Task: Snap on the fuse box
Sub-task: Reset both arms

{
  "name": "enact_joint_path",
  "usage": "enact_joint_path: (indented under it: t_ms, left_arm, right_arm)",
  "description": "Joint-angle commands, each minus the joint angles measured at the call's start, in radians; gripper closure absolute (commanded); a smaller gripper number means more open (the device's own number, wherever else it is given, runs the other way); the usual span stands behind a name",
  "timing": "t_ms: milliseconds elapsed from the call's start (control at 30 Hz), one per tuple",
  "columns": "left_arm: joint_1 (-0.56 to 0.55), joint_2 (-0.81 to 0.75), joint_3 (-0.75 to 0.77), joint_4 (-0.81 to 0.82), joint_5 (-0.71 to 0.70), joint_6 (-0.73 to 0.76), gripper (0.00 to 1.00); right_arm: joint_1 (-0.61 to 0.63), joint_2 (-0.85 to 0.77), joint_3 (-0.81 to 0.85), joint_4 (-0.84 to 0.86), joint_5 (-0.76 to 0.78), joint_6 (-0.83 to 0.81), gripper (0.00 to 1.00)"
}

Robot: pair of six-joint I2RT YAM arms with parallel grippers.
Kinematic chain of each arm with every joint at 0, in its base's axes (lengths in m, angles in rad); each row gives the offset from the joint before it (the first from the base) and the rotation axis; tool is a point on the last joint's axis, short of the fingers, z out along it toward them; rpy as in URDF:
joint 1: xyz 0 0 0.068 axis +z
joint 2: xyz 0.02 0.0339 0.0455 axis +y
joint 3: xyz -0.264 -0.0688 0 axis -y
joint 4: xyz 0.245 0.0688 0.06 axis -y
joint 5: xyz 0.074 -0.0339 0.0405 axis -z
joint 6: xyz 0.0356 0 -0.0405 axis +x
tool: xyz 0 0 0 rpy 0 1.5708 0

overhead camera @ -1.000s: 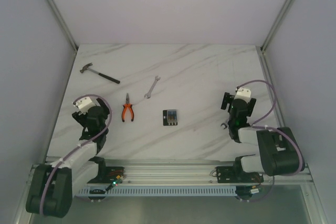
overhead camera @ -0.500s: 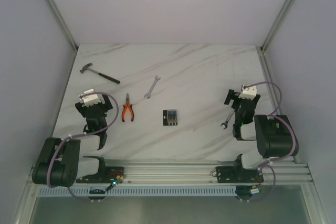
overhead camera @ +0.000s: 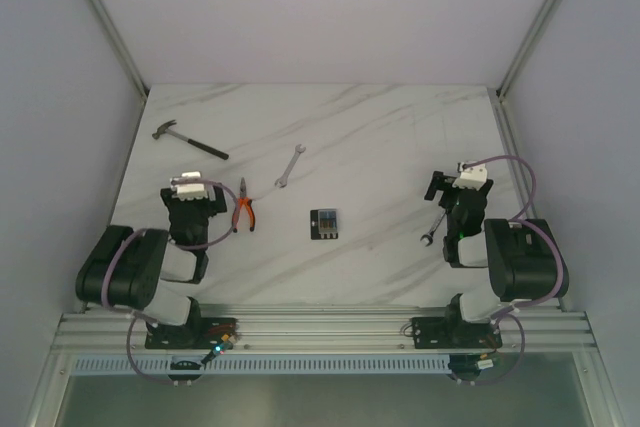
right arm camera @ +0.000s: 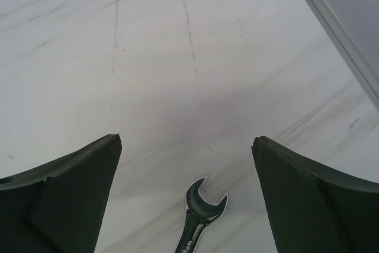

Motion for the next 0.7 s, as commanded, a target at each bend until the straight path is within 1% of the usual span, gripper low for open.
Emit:
enact_joint_path:
  t_ms: [0,33,100,667]
  left_arm:
    - [-0.006,0.096,0.083,0.048,0.028,0.034,0.00]
    - [0.003,0.089,0.122,-0.044,0.008,0.004,0.00]
    - [0.037,0.094,0.145,-0.081,0.029,-0.028,0.00]
    - [0.027,0.093,0.144,-0.074,0.018,-0.019,0.00]
  right_arm:
    - [-0.005,-0.010,0.013,0.031,-0.008,0.007,0.00]
    - [-0.005,-0.009,0.013,0.031,-0.009,0.007,0.00]
    - [-0.005,-0.008,0.014,0.032,-0.008,0.007,0.00]
    - [-0.004,-0.009,0.014,0.030,-0.006,0.006,0.00]
